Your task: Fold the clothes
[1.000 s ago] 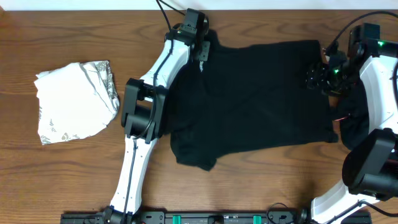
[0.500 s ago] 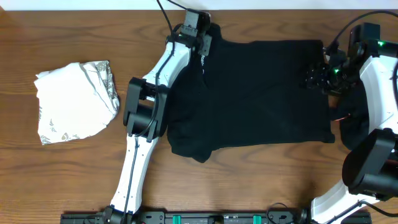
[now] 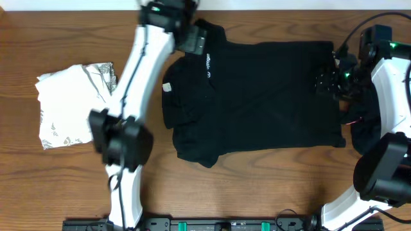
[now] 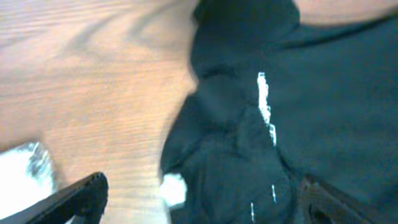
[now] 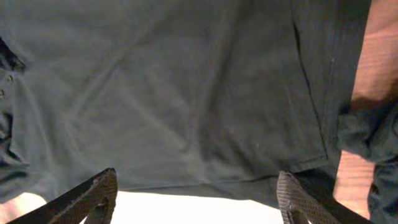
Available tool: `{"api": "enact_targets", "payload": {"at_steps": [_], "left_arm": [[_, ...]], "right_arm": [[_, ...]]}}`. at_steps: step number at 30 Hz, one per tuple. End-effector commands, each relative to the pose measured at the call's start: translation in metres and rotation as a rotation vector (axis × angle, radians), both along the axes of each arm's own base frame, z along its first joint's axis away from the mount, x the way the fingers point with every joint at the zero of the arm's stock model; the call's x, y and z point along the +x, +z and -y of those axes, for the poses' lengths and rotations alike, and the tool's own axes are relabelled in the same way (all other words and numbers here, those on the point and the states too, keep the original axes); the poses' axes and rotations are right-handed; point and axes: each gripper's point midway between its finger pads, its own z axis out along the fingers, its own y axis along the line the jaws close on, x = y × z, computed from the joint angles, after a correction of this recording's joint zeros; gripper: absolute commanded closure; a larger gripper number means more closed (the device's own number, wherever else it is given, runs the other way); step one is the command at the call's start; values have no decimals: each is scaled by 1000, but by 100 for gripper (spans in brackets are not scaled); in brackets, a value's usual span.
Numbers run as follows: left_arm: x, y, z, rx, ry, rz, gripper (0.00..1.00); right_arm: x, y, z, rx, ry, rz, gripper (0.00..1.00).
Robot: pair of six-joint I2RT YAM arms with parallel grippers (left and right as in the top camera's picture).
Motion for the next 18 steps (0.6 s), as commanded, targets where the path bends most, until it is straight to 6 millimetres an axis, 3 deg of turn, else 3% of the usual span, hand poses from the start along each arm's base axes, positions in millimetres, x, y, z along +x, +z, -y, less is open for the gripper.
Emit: {"api": "enact_targets", "payload": {"at_steps": [1,3,7,11,13,18], "left_arm": [[-32,-10,-21,25,119,-139,2],[-64,-27,-28,52,161,-284,2],[-99,-59,-28,59,155,-466,2],[-119,-95,-28,65,155,-568,2],[-127,-113,-22,34,138,-609,2],[-139,-150,-17,-7,127,-652,2]], "right_arm": [[-14,-16,-3,-6,31,-56,18],[-24,-29,-2,-19,31,-97,17],[-39,-54,-2,-23,31,-141,15],[-46,-77,-4,-21,21,-149,21],[-50,-86,-4,-20,18,-151,29],[-57,-102,-4,-25,-13,-165,31]]}}
